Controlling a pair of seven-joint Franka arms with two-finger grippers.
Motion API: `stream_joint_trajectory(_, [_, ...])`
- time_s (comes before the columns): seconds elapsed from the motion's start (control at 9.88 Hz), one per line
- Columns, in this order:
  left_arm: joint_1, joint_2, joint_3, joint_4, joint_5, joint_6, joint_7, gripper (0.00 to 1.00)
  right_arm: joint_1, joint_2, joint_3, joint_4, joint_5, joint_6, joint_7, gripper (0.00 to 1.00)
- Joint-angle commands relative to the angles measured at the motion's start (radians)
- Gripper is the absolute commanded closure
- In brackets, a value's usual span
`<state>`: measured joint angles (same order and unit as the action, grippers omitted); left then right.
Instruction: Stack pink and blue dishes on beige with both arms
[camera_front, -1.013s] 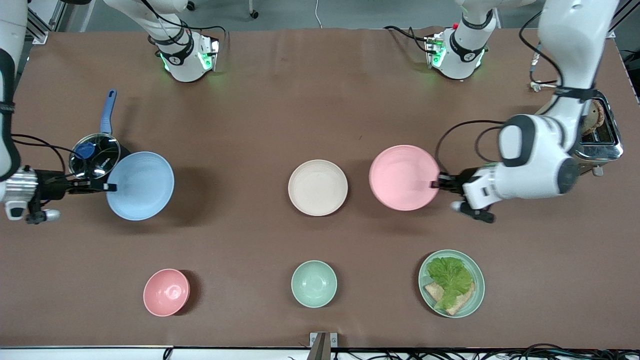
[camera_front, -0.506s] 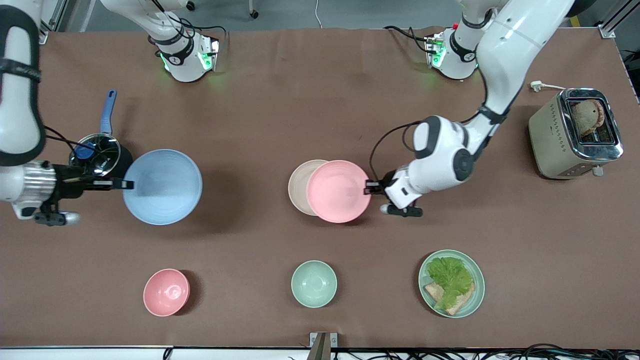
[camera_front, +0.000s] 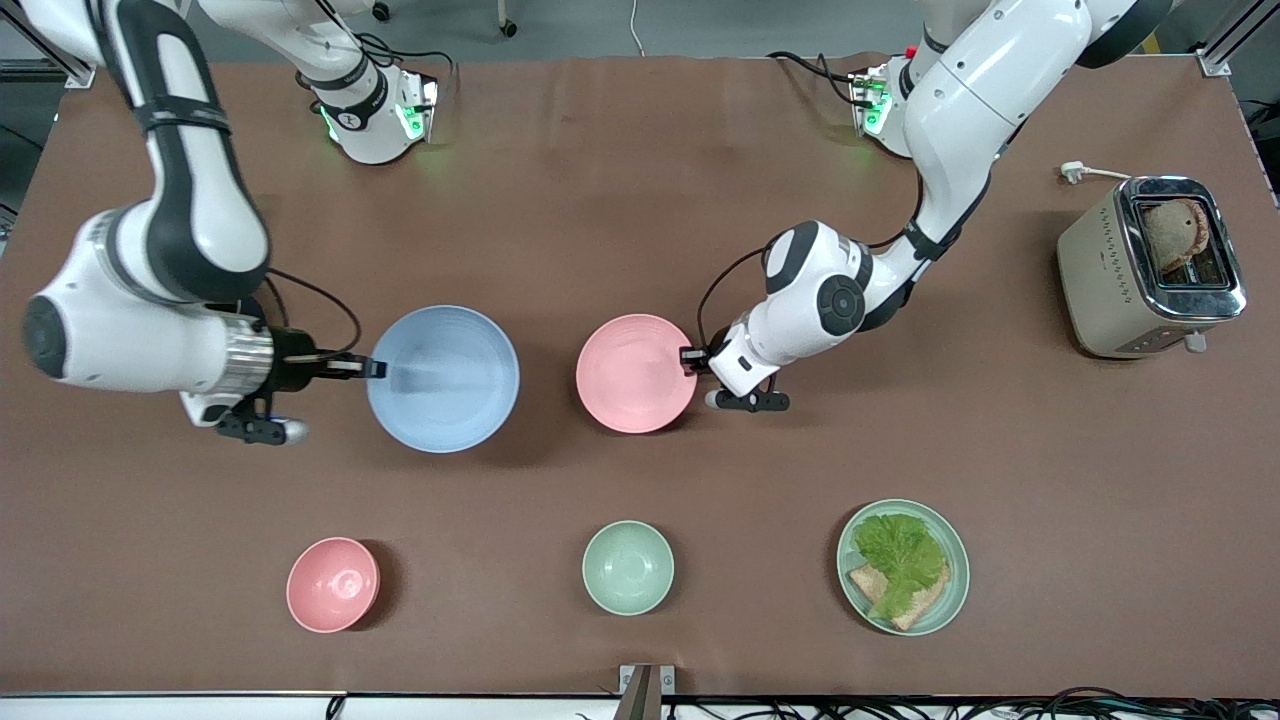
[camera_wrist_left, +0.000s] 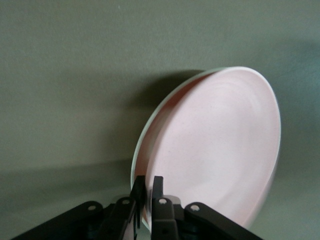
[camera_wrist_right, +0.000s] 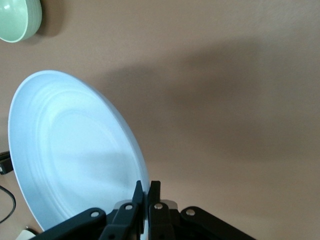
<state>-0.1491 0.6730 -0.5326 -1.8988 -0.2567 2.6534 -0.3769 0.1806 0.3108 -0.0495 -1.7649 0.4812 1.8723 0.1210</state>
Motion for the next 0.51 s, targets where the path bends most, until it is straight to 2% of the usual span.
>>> stream_joint_trajectory(0.0, [0.005, 0.011, -0.001, -0.026, 0.019, 0.017, -0.011, 0.58, -0.007, -0.056, 0.092, -0.109, -0.018, 0.111, 0.080, 0.99])
stream_joint_trajectory(0.1, [0.014, 0.000, -0.001, -0.022, 0.019, 0.013, -0.007, 0.19, -0.006, -0.056, 0.120, -0.134, -0.018, 0.149, 0.115, 0.99])
stream_joint_trajectory(0.2, [0.016, -0.027, 0.000, -0.029, 0.019, 0.011, -0.002, 0.00, 0.005, -0.053, 0.152, -0.146, -0.018, 0.171, 0.159, 0.99])
stream_joint_trajectory(0.3, [0.020, -0.064, 0.009, -0.037, 0.019, -0.019, 0.004, 0.00, 0.016, -0.050, 0.167, -0.175, -0.018, 0.220, 0.173, 0.99])
stream_joint_trajectory(0.41, [0.034, -0.126, 0.040, -0.039, 0.019, -0.108, 0.010, 0.00, 0.042, -0.049, 0.169, -0.207, -0.012, 0.284, 0.174, 0.98])
